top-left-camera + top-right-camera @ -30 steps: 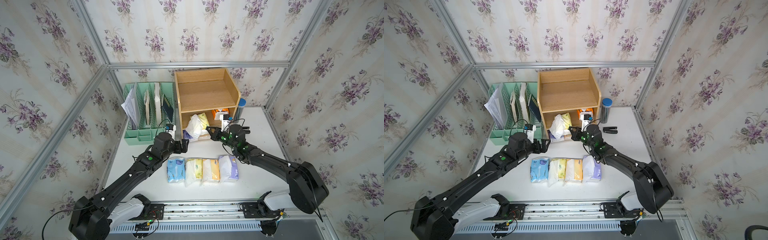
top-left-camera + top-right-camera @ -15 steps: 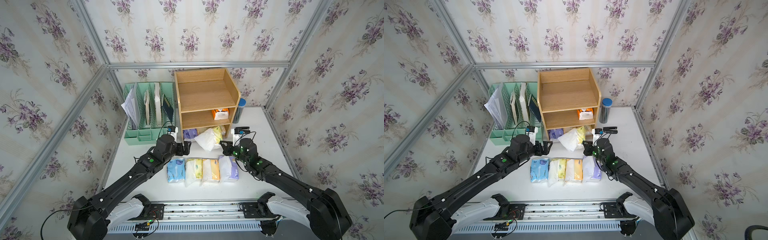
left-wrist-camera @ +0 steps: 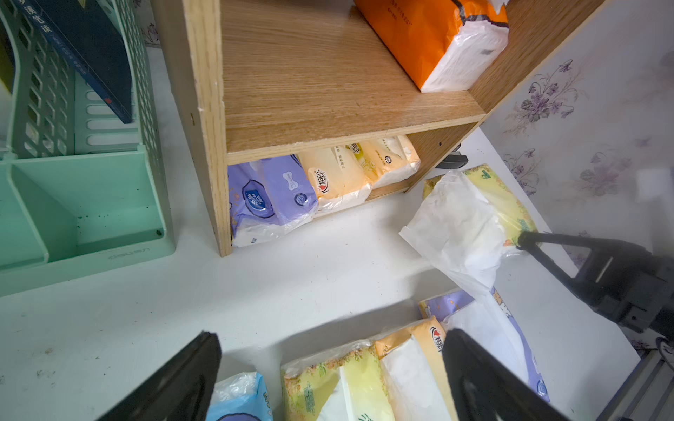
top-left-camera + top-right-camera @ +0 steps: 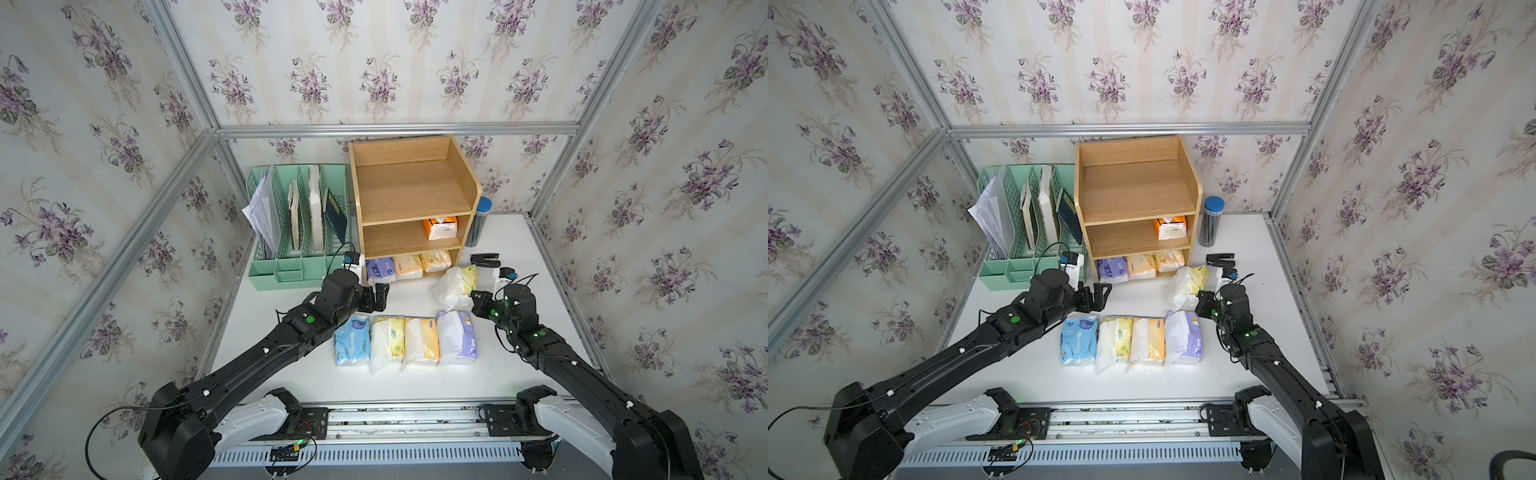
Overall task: Remove the tissue boxes from the shelf
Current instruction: Place the box of tissues at the center of the board, then adjust the box of tissues at the center of the board.
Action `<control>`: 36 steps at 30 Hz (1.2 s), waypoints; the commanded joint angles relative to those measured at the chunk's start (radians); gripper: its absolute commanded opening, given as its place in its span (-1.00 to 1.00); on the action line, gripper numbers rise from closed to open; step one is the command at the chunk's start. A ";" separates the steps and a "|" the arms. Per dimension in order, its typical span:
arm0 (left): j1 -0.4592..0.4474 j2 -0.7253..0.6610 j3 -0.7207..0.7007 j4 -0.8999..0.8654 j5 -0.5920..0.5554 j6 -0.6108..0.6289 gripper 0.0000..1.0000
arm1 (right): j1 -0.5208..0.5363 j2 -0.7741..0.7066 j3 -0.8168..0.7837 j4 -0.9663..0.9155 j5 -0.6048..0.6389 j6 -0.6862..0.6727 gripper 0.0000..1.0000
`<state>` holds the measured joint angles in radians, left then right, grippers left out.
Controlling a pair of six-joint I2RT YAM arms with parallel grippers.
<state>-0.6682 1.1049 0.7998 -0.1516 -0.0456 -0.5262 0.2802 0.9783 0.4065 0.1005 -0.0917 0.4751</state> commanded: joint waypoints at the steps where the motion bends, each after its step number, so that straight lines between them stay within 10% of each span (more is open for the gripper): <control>1: -0.002 -0.004 0.004 -0.007 -0.022 0.016 0.99 | -0.022 0.035 -0.018 0.036 -0.020 -0.024 -0.91; 10: -0.002 0.001 0.002 -0.013 -0.025 0.023 1.00 | -0.030 0.151 -0.041 0.102 -0.087 -0.020 -0.71; 13: -0.002 0.001 0.000 -0.018 -0.032 0.027 0.99 | -0.030 0.101 -0.025 0.021 -0.036 0.009 -0.06; 18: -0.002 -0.008 -0.021 -0.007 -0.054 0.030 0.98 | -0.031 -0.015 0.050 -0.131 0.125 0.033 0.44; 36: -0.002 -0.107 -0.077 -0.058 -0.095 0.034 0.98 | 0.009 0.502 0.205 0.044 -0.030 0.022 0.26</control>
<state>-0.6701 1.0019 0.7231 -0.1993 -0.1139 -0.5072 0.2665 1.4746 0.6243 0.1085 -0.0929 0.5053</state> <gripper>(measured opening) 0.990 0.637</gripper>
